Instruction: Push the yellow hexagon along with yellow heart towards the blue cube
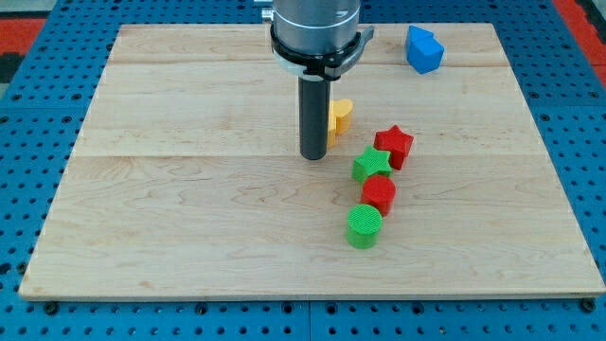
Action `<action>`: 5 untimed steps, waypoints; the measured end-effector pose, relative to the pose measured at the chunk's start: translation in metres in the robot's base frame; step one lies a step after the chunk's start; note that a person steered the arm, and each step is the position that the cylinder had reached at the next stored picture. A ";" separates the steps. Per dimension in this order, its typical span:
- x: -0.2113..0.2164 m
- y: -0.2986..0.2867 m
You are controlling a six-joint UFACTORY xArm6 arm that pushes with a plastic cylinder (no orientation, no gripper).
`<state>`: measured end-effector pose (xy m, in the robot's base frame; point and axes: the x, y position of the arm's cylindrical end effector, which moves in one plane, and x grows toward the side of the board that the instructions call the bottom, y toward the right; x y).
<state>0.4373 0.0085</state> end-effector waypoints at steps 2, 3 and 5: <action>-0.078 0.058; -0.080 0.060; -0.077 -0.042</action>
<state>0.3602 -0.0335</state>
